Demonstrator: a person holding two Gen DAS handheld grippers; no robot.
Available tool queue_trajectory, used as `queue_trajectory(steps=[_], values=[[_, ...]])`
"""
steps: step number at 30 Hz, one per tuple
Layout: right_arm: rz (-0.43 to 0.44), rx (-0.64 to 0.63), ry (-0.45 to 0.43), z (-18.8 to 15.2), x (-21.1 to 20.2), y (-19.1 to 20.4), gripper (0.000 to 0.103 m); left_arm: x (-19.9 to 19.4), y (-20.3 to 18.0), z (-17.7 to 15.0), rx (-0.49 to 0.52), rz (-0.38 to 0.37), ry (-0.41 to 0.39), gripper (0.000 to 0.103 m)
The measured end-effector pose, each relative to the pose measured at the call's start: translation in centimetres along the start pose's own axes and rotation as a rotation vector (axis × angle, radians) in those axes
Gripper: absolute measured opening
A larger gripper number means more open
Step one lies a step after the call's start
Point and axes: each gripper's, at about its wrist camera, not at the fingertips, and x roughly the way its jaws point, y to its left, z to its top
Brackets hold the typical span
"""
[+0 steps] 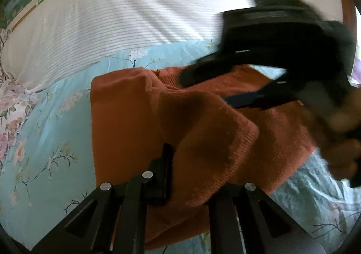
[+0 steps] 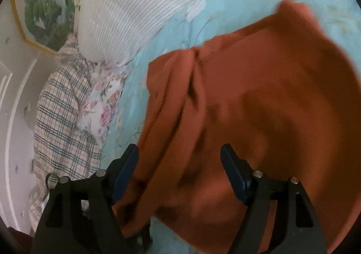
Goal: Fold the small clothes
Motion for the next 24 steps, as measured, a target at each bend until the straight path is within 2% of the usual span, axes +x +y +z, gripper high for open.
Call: queue_trajectory(steps=[2, 4, 5, 6, 7, 8, 9, 13, 17, 20, 24], values=[[0.027, -0.009, 0.047, 1.3, 2.2, 0.4, 0.076, -0.1, -0.1, -0.1, 0.023, 0.002, -0.001, 0.009], [0.011, -0.023, 0.075, 2.5, 4.3, 0.8, 0.076, -0.2, -0.2, -0.3, 0.038, 0.003, -0.001, 0.009], [0.001, -0.035, 0.082, 2.9, 5.0, 0.9, 0.072, -0.2, -0.3, -0.3, 0.044, 0.003, -0.001, 0.009], [-0.009, -0.048, 0.084, 3.3, 5.6, 1.0, 0.044, -0.3, -0.4, -0.2, 0.045, 0.001, 0.001, 0.009], [-0.030, -0.055, 0.086, 3.7, 5.9, 1.1, 0.030, -0.3, -0.4, -0.1, 0.043, -0.001, 0.003, 0.009], [-0.033, -0.056, 0.082, 4.0, 5.8, 1.2, 0.022, -0.5, -0.3, 0.0, 0.037, -0.004, 0.003, 0.008], [-0.017, -0.066, 0.067, 4.2, 5.2, 1.4, 0.018, -0.7, -0.3, 0.3, 0.030, -0.009, 0.001, 0.008], [-0.012, -0.175, -0.027, 4.3, 0.1, 3.4, 0.017, -2.0, -0.6, 2.0, 0.007, -0.056, -0.026, 0.008], [-0.052, -0.221, -0.100, 4.7, -5.2, 2.9, 0.017, -2.9, -3.9, 4.6, 0.032, -0.120, -0.060, 0.009], [-0.117, -0.195, -0.113, 4.8, -7.4, 0.2, 0.017, -2.0, -6.8, 5.8, 0.040, -0.187, -0.054, 0.009], [-0.169, -0.113, -0.083, 4.2, -7.7, -4.8, 0.016, 0.6, -10.3, 5.7, 0.081, -0.217, -0.001, 0.009]])
